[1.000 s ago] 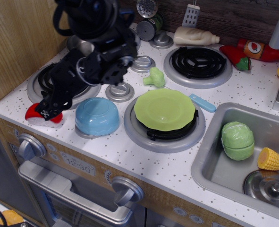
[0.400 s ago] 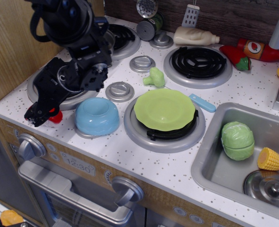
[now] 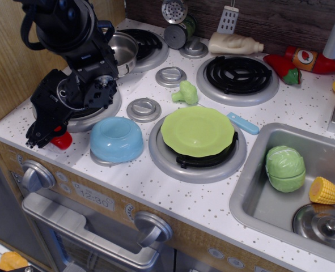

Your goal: Put sushi on plate

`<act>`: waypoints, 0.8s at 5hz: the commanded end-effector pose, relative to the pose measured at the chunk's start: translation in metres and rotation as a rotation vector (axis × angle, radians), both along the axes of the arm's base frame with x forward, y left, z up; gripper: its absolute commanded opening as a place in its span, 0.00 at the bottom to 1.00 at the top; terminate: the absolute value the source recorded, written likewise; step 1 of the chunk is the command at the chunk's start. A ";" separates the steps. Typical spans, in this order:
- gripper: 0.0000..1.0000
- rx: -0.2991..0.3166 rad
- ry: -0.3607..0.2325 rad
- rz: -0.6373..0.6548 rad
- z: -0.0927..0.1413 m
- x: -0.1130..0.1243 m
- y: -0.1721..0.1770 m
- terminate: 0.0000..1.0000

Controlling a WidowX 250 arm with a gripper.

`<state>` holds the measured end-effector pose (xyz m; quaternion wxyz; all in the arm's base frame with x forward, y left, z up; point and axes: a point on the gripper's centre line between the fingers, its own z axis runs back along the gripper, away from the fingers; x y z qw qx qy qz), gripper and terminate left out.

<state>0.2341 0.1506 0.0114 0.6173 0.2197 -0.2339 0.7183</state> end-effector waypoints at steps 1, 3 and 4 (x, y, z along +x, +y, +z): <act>0.00 -0.024 -0.021 -0.033 0.012 0.008 -0.006 0.00; 0.00 0.028 0.055 -0.081 0.068 0.027 -0.041 0.00; 0.00 0.036 0.065 -0.101 0.088 0.039 -0.062 0.00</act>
